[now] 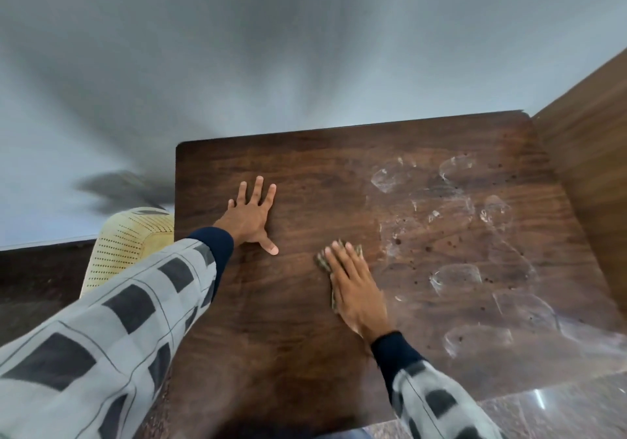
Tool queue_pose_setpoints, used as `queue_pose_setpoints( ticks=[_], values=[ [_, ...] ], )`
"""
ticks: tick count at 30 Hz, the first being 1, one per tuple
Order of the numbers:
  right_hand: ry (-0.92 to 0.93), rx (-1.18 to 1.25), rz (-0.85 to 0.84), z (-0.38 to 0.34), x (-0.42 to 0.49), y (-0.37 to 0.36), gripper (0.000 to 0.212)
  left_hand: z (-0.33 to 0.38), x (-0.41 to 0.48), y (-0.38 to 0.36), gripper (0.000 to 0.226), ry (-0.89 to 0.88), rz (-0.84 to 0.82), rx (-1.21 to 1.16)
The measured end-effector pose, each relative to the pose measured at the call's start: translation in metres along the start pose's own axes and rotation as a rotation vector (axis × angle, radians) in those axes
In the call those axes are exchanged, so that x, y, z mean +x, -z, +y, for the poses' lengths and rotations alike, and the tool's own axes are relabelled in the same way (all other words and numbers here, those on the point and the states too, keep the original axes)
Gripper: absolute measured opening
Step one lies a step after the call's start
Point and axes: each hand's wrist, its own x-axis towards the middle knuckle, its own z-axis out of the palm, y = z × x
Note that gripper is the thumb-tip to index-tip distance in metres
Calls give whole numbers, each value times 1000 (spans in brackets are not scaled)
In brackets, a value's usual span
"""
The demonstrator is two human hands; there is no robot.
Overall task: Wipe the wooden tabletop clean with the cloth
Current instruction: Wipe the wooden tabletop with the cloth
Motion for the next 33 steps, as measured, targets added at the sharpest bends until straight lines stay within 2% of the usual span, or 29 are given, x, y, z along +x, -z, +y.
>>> queue_pose_setpoints(
  ticks=[3, 7, 8, 11, 13, 14, 18, 19, 22, 24, 25, 29, 30, 33],
  values=[
    [50, -19, -35, 24, -13, 7, 53, 0, 0, -2, 153, -1, 4, 15],
    [-246, 22, 105, 27, 24, 5, 52, 0, -1, -2, 153, -10, 17, 11],
    [-269, 23, 121, 16, 21, -1, 53, 0, -1, -2, 153, -9, 17, 7],
    [-61, 7, 47, -9, -28, -12, 54, 0, -2, -2, 153, 0, 13, -2],
    [88, -34, -3, 7, -50, -7, 54, 1, -2, -3, 153, 1, 7, 5],
    [89, -50, -13, 17, -48, -5, 54, 1, -1, -4, 153, 0, 4, 6],
    [-236, 19, 112, 15, -19, -2, 52, 0, -2, -2, 154, 0, 16, -6],
    [-255, 24, 128, 4, -23, -7, 52, 0, -3, -2, 154, -1, 22, -8],
    [-9, -2, 21, -14, -75, -16, 54, -1, -2, -2, 154, 0, 24, -6],
    [106, -46, -32, 6, -99, -10, 57, -1, 0, -5, 155, 4, 24, 5],
    [76, -52, -24, 17, -98, -7, 58, -1, 0, -5, 155, 7, 26, 8],
    [-329, 25, 103, 11, -62, -7, 54, 2, -1, -5, 154, 8, 36, 7],
    [-344, 41, 112, -1, -61, -11, 53, 3, -2, -4, 154, 17, 39, 13],
    [-206, 49, 77, -27, -89, -20, 52, 13, -11, -1, 150, 35, 77, 62]
  ],
)
